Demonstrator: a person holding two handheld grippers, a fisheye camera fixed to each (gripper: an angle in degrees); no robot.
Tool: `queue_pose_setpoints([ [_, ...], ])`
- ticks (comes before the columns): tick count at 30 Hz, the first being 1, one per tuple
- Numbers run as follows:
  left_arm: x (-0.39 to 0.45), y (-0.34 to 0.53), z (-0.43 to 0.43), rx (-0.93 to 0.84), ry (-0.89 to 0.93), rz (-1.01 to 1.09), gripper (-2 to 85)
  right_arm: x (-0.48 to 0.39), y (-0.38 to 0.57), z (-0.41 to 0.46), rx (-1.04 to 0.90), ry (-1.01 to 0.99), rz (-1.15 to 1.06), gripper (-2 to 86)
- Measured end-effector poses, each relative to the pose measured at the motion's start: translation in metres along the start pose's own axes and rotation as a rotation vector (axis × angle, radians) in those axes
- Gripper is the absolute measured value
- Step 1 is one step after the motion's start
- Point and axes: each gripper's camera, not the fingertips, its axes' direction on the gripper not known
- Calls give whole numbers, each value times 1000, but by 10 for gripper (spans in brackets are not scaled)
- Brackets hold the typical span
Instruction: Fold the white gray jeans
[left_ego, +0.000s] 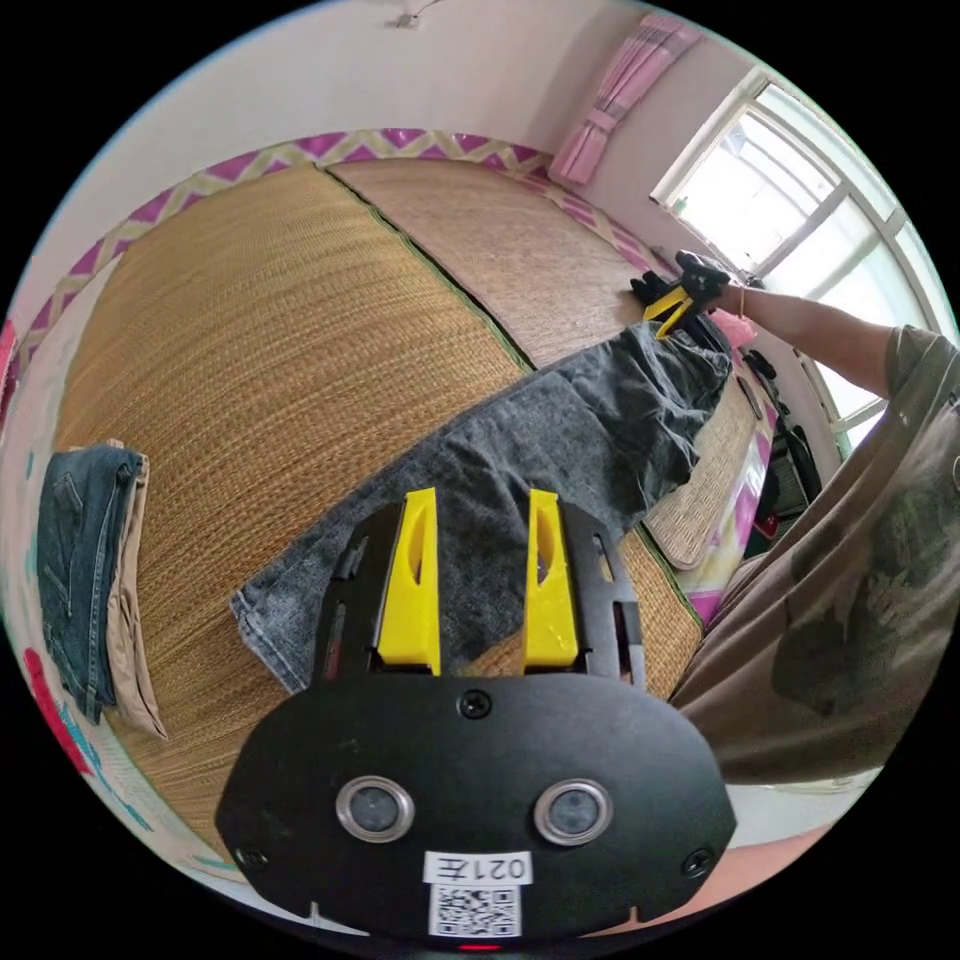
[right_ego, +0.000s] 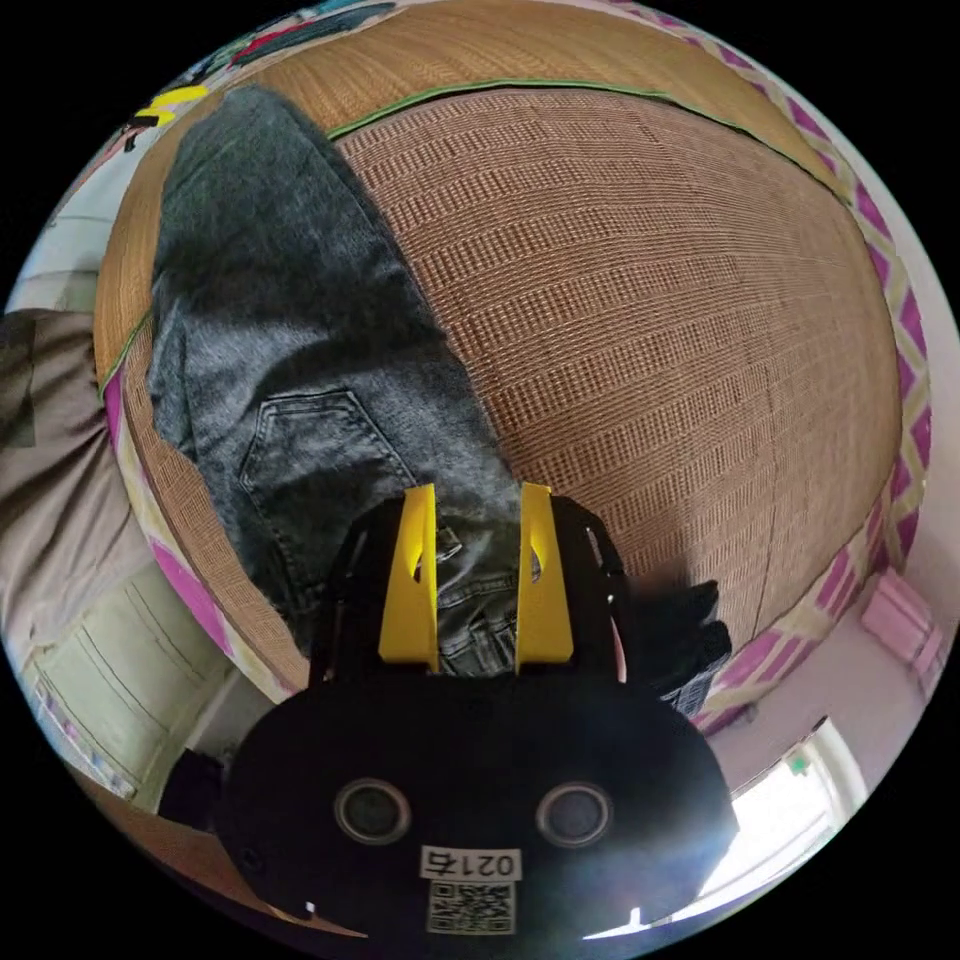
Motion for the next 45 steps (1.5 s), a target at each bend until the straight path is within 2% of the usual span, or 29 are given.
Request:
queue_pose_setpoints([
  [4, 7, -30, 13, -64, -21, 63, 106, 14, -11, 4, -18, -25, -61, 81],
  [6, 6, -44, 19, -92, -14, 85, 99, 18, -8, -2, -22, -10, -72, 9],
  [8, 3, -61, 23, -98, -27, 119, 85, 20, 2, -16, 22, -16, -62, -1],
  [14, -12, -95, 33, -112, 12, 191, 57, -1, 60, -60, 181, -4, -23, -9],
  [18, -13, -114, 44, -151, 27, 265, 71, -29, 94, -87, 228, 19, -20, -10],
  [24, -20, -140, 79, -317, 31, 373, 131, -54, 129, -113, 268, 48, 24, -10],
  [31, -45, -148, 94, -376, 11, 376, 129, -64, 153, -118, 263, 76, 45, -10],
  [34, -51, -142, 96, -418, 7, 407, 98, -66, 163, -116, 262, 75, 46, -10],
  [37, -44, -128, 71, -403, -10, 476, 4, -64, 173, -113, 266, 72, 58, -10],
  [41, -15, -85, -9, -282, 13, 485, -8, -62, 195, -97, 253, 50, 82, -10],
  [45, 41, -15, -70, -249, 62, 463, -9, -72, 237, -65, 281, -122, 110, -10],
])
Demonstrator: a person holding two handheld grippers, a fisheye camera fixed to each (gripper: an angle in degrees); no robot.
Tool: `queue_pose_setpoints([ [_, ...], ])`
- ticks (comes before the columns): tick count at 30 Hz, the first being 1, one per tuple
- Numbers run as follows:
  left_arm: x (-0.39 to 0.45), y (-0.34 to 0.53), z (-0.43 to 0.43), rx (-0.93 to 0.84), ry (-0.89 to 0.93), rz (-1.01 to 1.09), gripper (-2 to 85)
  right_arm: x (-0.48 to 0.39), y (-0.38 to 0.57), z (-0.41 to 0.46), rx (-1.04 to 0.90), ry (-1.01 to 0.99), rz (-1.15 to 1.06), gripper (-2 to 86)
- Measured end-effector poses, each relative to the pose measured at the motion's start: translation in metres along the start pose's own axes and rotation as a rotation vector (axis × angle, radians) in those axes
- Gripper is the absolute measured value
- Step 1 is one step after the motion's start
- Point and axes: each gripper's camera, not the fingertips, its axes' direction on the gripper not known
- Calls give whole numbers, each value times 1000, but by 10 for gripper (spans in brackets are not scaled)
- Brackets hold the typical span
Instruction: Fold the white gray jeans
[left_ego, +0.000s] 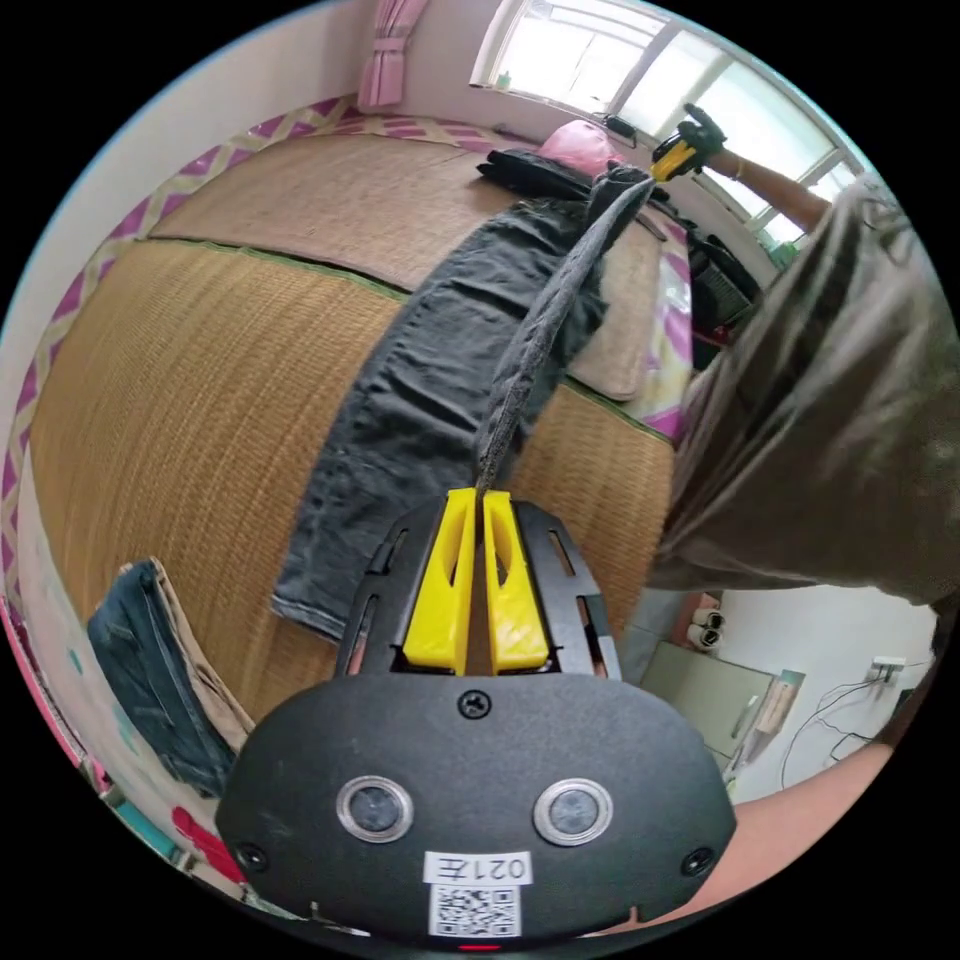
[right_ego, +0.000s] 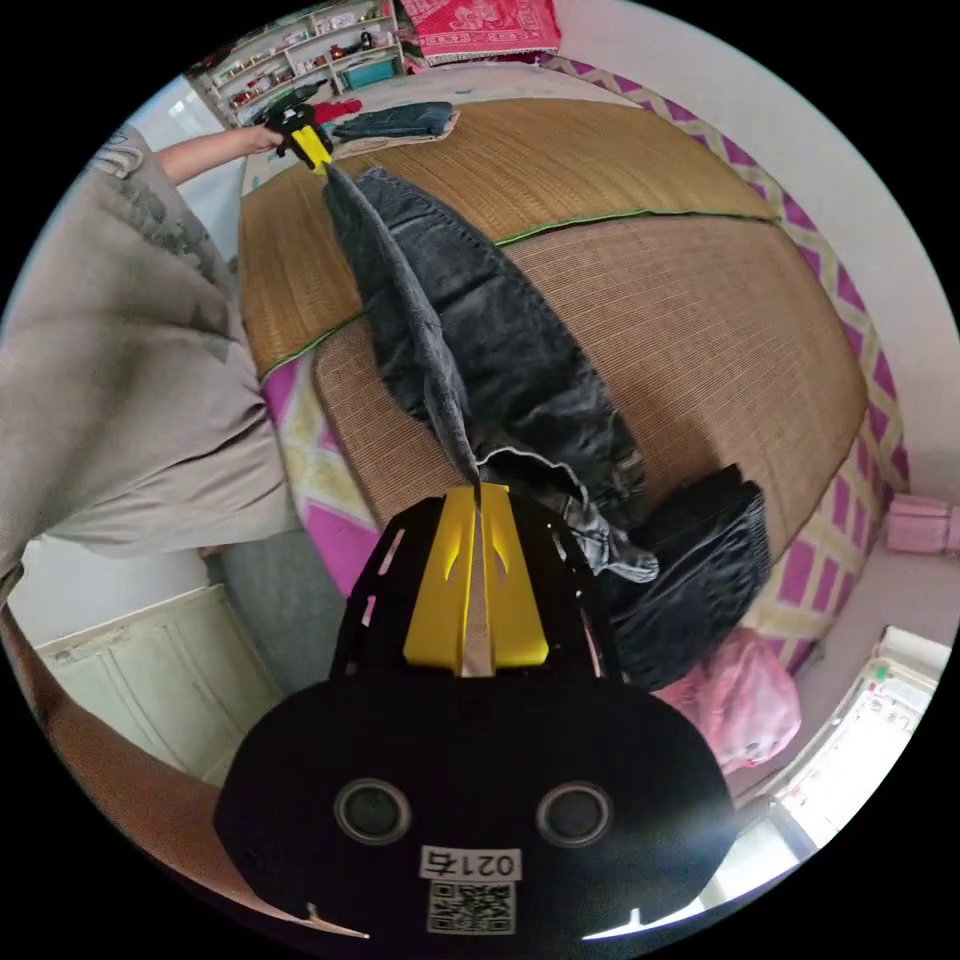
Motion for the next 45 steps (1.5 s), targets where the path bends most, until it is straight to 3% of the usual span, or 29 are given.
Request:
queue_pose_setpoints([
  [4, 91, 60, 21, 11, 70, -126, -10, -10, 49, 48, -24, -221, 68, -9],
  [8, 123, 117, 115, 0, 258, -372, -8, -20, 85, 142, -166, -399, 146, -4],
  [13, 121, 167, 207, 57, 439, -644, 0, -8, 101, 227, -270, -416, 284, 5],
  [17, 124, 191, 192, 161, 491, -690, 20, 3, 104, 218, -263, -433, 243, 22],
  [19, 128, 198, 172, 188, 476, -689, 27, 10, 112, 196, -217, -423, 228, 23],
  [21, 128, 210, 147, 259, 442, -721, 29, 35, 127, 155, -23, -402, 309, 35],
  [24, 125, 211, 114, 325, 269, -763, 44, 67, 135, 127, 168, -238, 444, 72],
  [27, 104, 178, 121, 257, 167, -790, 80, 101, 116, 145, 199, -232, 498, 104],
  [30, 77, 129, 120, 298, 75, -773, 84, 133, 78, 162, 260, -281, 505, 100],
  [34, 22, 39, 103, 267, -3, -628, 103, 164, 9, 156, 232, -132, 391, 104],
  [39, -44, -67, 72, 136, -94, -402, 117, 203, -90, 174, -121, -20, 95, 107],
  [45, -107, -162, 64, -34, -128, -289, 130, 230, -158, 206, -269, -5, -33, 108],
])
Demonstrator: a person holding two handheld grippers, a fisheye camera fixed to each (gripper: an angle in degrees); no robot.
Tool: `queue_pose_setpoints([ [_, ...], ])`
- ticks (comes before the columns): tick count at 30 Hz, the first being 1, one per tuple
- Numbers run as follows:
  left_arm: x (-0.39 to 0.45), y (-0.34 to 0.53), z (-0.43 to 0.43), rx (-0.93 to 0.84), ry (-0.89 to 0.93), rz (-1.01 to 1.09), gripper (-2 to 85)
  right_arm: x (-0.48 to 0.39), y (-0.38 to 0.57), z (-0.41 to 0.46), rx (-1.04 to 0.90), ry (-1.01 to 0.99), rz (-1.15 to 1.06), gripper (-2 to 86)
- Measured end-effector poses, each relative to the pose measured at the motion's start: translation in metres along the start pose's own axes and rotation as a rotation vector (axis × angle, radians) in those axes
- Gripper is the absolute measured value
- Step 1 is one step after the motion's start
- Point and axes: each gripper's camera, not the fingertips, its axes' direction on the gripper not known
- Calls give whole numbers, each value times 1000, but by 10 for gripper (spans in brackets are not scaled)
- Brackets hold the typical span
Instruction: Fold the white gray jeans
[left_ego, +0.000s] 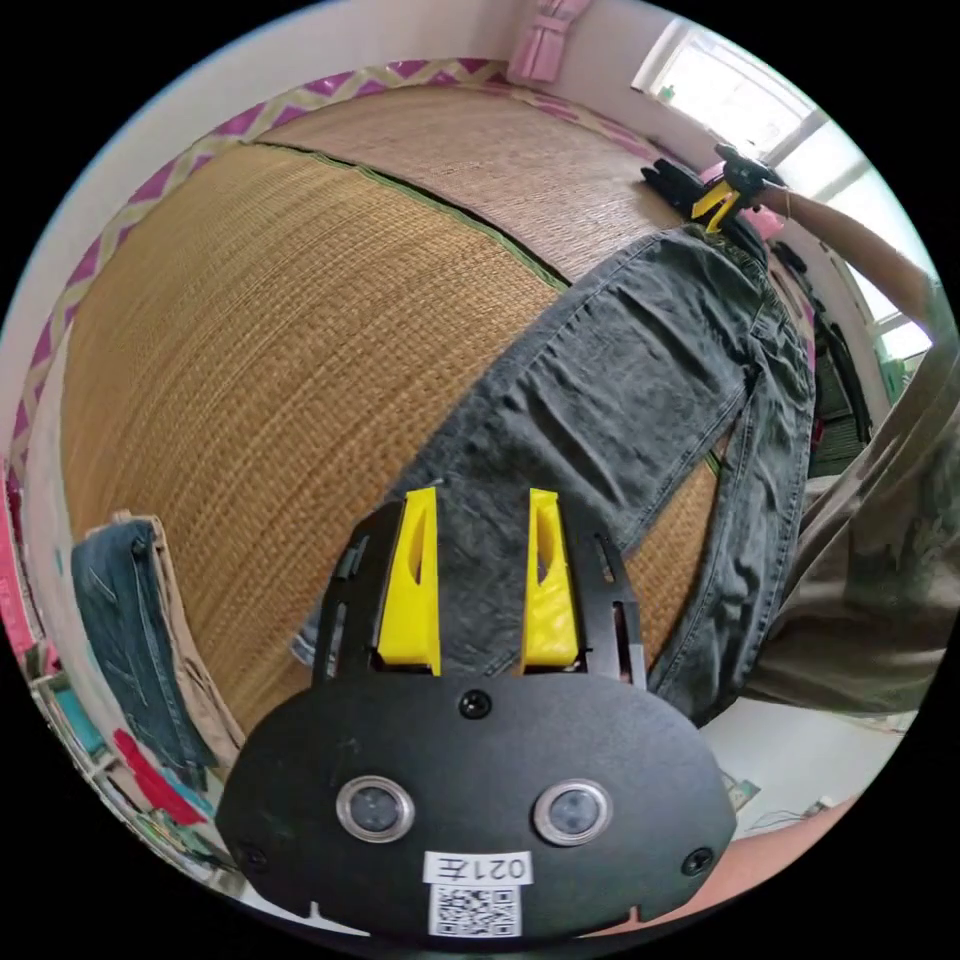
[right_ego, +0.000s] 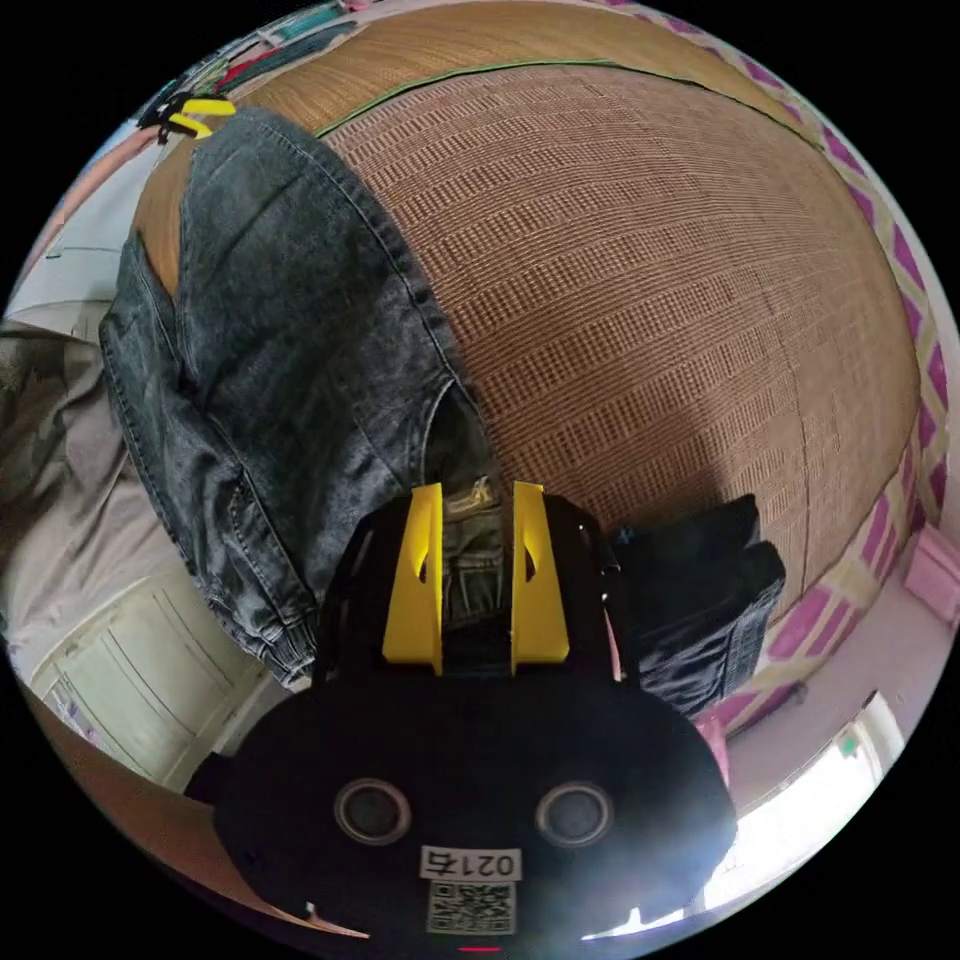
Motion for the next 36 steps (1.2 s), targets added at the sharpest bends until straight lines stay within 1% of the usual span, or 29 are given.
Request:
queue_pose_setpoints([
  [2, -4, -34, 5, -40, 0, 42, 135, 3, -15, 8, -42, 7, -28, 111],
  [4, -6, -57, 14, -80, 33, 69, 142, 7, -27, 17, -79, -35, -50, 107],
  [6, -7, -77, 28, -139, 67, 94, 149, 9, -38, 24, -106, -131, -81, 68],
  [7, -5, -90, 38, -187, 91, 117, 144, 9, -39, 25, -111, -130, -85, 51],
  [8, -2, -101, 44, -213, 82, 135, 129, 7, -41, 23, -108, -130, -110, 17],
  [10, 0, -114, 42, -222, -18, 143, 87, 6, -43, 18, -103, -169, -123, 4],
  [11, 1, -122, 41, -236, 4, 166, 55, 5, -42, 14, -89, -159, -131, 0],
  [13, 0, -136, 39, -261, 59, 171, 17, 4, -39, 7, -59, -132, -141, -4],
  [16, 3, -163, 34, -286, 58, 205, 1, 12, -37, 4, -39, -121, -124, -6],
  [18, -5, -186, 28, -294, 48, 183, -4, 23, -41, 6, -56, -105, -104, -7],
  [23, -41, -268, -5, -265, -27, 114, -9, 46, -54, 5, -64, -17, -51, -7],
  [28, -68, -314, -25, -282, -49, 79, -6, 69, -61, -8, -26, 72, 4, -5],
  [31, -74, -313, -31, -241, 9, 40, 5, 71, -60, -5, -32, 100, 14, 2],
  [33, -69, -296, -42, -164, 29, 45, 24, 61, -52, 6, -59, 77, -8, 16],
  [34, -65, -279, -53, -95, 59, 35, 43, 58, -47, 6, -55, 76, -14, 24],
  [35, -60, -255, -67, -12, 99, 9, 62, 52, -34, 3, -16, 72, -5, 42],
  [36, -56, -242, -72, 21, 121, -2, 70, 45, -17, -4, 74, 46, 15, 56],
])
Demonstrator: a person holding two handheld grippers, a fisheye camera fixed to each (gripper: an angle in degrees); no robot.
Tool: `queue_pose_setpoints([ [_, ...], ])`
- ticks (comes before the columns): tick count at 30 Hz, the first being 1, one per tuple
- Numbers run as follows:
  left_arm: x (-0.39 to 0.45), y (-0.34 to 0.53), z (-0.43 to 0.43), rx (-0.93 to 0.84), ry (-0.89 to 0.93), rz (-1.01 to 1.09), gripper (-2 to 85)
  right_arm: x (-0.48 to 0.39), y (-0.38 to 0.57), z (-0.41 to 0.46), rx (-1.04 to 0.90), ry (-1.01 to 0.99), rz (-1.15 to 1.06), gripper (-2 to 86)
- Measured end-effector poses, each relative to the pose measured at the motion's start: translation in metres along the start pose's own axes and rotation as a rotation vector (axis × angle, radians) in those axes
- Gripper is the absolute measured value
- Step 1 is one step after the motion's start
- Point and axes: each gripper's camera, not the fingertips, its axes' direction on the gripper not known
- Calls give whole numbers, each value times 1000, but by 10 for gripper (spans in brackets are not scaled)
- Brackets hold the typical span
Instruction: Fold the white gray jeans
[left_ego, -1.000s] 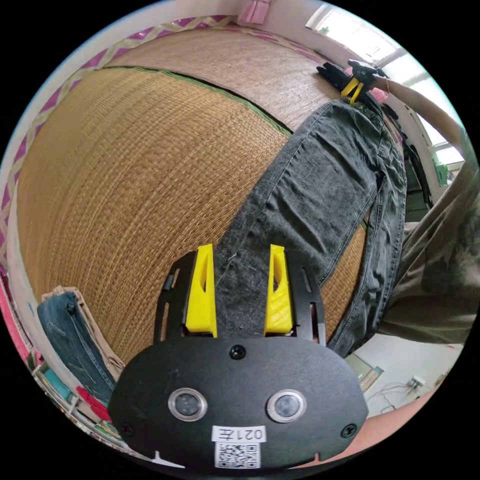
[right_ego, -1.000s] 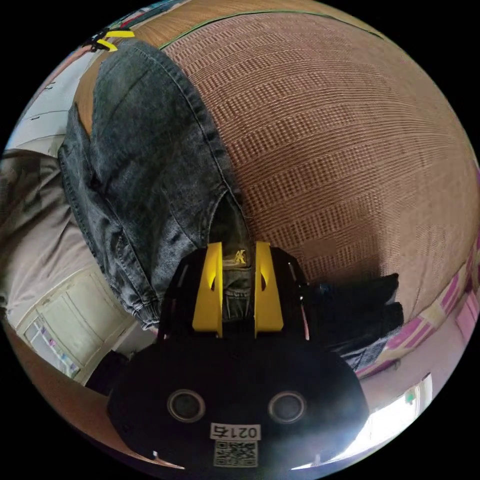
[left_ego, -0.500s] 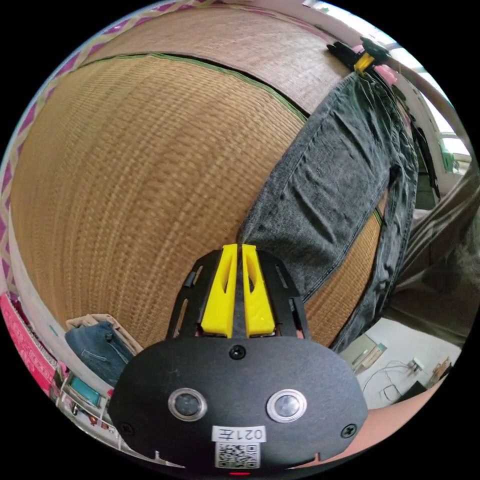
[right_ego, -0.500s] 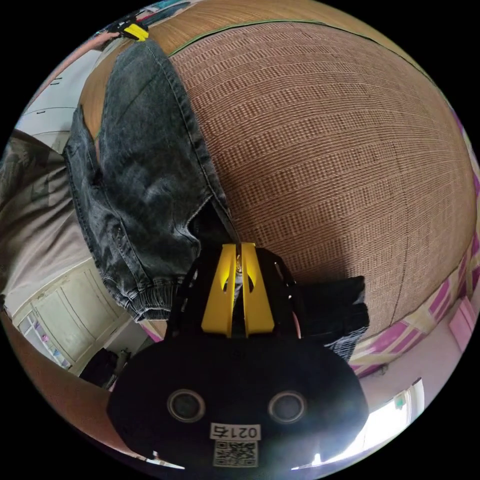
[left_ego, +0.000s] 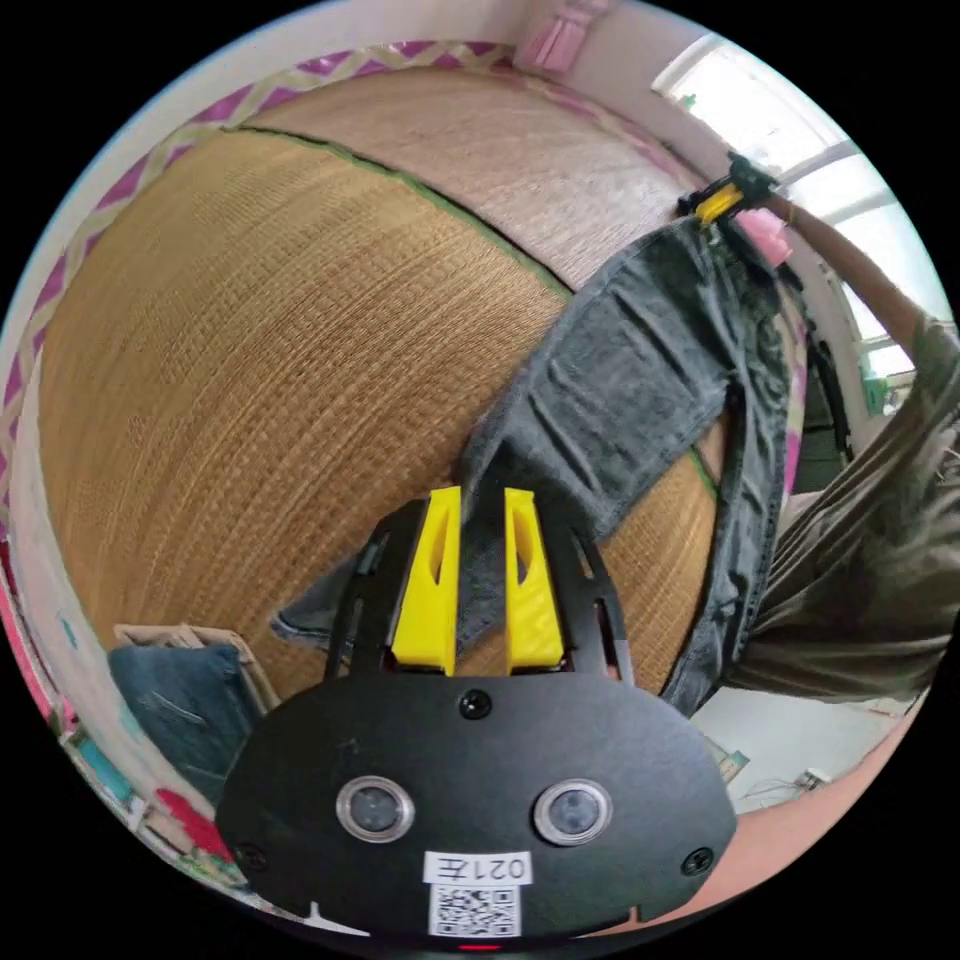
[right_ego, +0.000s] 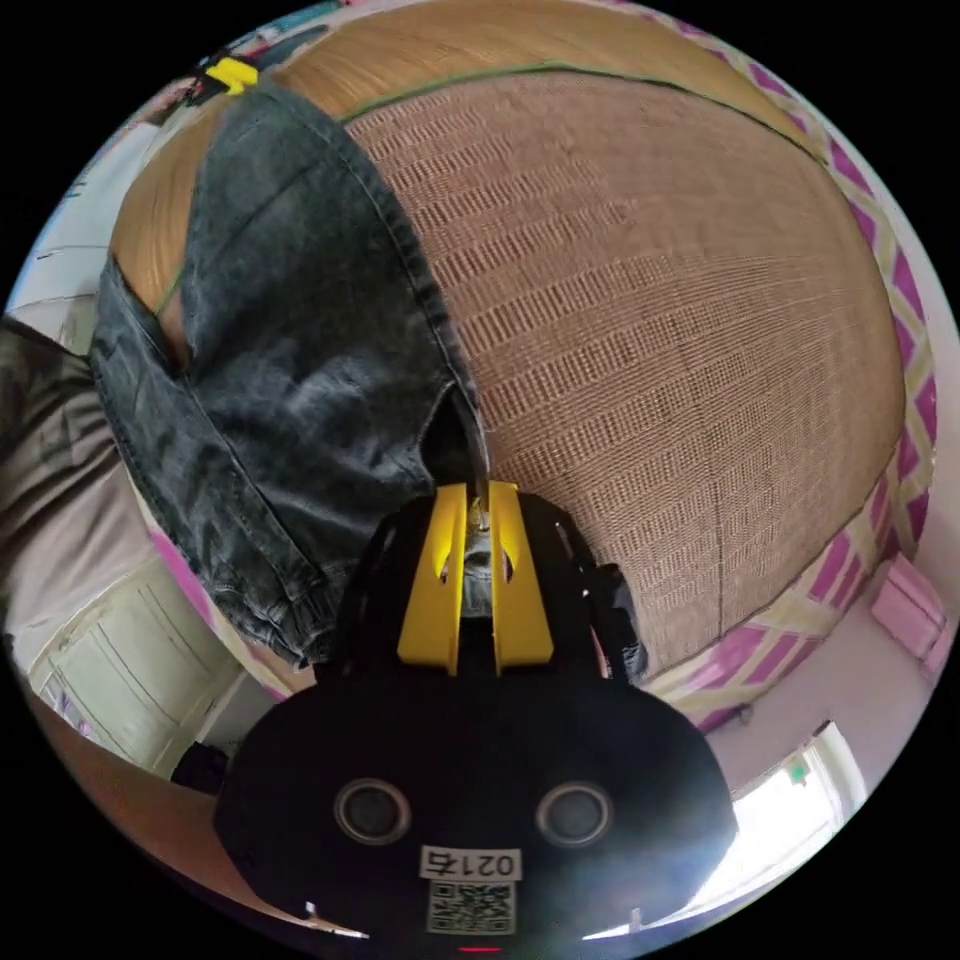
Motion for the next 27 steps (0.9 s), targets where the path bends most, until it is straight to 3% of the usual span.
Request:
queue_pose_setpoints([
  [3, 51, 72, -7, 53, 35, 2, 85, -30, 51, -15, 195, -118, 20, 72],
  [7, 160, 147, 39, -138, 58, 54, 90, -96, 98, -8, 244, -123, -39, 80],
  [11, 239, 204, 75, -170, 82, 1, 88, -166, 137, 11, 333, -211, -41, 76],
  [19, 259, 296, 90, -228, -45, -153, 96, -253, 172, 62, 402, -315, -43, 58],
  [22, 249, 312, 119, -297, -8, -173, 91, -269, 183, 75, 422, -336, -45, 53],
  [27, 246, 312, 114, -357, -39, -84, 10, -291, 208, 85, 422, -317, -62, 38],
])
